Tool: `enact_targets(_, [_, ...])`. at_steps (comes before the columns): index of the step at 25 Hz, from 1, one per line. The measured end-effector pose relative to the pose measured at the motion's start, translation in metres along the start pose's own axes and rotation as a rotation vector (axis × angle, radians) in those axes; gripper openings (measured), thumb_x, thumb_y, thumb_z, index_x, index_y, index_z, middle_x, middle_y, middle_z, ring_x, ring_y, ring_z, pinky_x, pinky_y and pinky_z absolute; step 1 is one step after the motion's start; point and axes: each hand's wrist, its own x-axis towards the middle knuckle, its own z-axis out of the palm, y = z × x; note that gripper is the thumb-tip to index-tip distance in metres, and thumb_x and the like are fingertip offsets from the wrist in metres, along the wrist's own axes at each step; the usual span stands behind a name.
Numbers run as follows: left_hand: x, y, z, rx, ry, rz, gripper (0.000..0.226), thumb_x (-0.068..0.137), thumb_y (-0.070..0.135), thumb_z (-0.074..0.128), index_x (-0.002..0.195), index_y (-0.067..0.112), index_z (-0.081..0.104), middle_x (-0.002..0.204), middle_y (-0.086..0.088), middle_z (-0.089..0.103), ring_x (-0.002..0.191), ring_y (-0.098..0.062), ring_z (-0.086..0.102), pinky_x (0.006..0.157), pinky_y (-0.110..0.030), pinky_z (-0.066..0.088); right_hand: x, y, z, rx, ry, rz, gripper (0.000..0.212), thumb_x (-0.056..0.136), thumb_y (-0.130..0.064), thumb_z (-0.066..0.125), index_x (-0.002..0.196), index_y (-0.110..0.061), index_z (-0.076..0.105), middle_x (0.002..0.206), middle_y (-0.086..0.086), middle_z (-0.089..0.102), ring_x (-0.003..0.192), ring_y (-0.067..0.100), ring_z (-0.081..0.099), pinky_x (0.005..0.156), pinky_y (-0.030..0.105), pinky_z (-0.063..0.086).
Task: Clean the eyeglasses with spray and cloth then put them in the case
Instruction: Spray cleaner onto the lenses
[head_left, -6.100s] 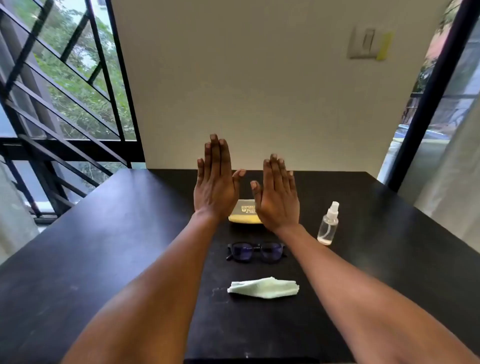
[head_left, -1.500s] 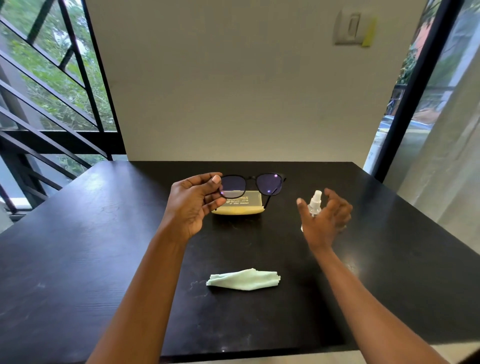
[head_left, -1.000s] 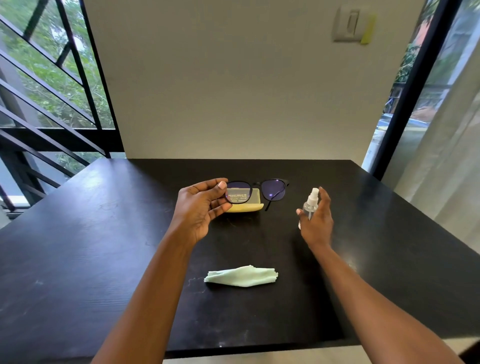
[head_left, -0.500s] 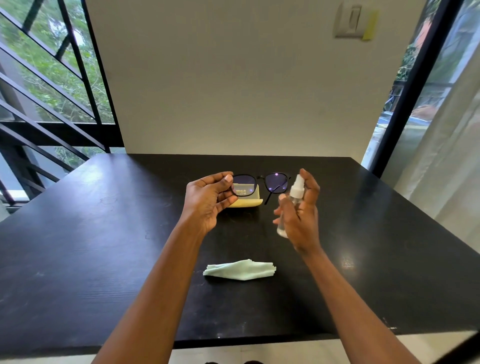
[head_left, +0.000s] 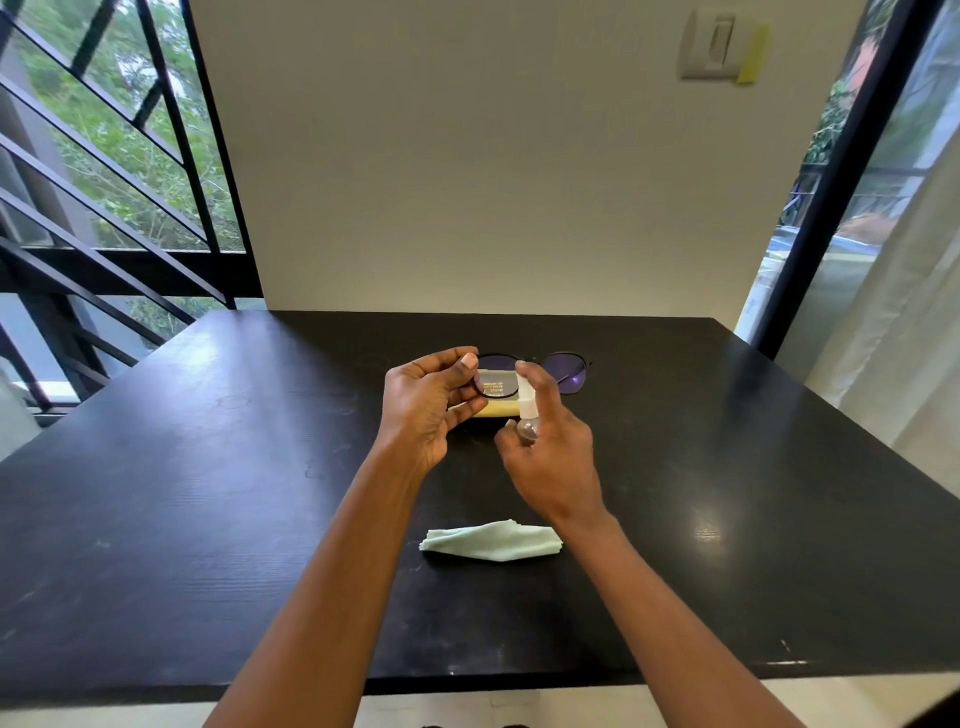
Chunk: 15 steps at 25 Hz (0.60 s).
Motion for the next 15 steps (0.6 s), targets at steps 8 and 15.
enact_targets(8, [-0.0014,-0.0007,-0.0003,0.003,-0.008,0.018,0.01,0.085,0.008,0.061,0.092,0.006,0.069,0.077,-0.011,0.065,0.065,-0.017,0.065,0.059,-0.027,0.058,0.0039,-0.0067,0.0061,-0.009,-0.029,-0.028,0.059,0.079,-0.007,0.056,0.125,-0.033,0.03,0.065,0.007,0.06,0.053,0.02,0.056,0.053,0.038,0.052])
enact_targets(15, [-0.0048,0.0013,-0.0002,0.003,0.002,0.026,0.009,0.086,0.008,0.06,0.089,0.008,0.069,0.077,-0.01,0.065,0.064,-0.015,0.065,0.058,-0.026,0.058,0.0057,-0.011,0.0093,-0.029,-0.047,-0.045,0.059,0.08,-0.008,0.055,0.126,-0.032,0.027,0.072,0.009,0.062,0.057,0.023,0.058,0.055,0.043,0.053])
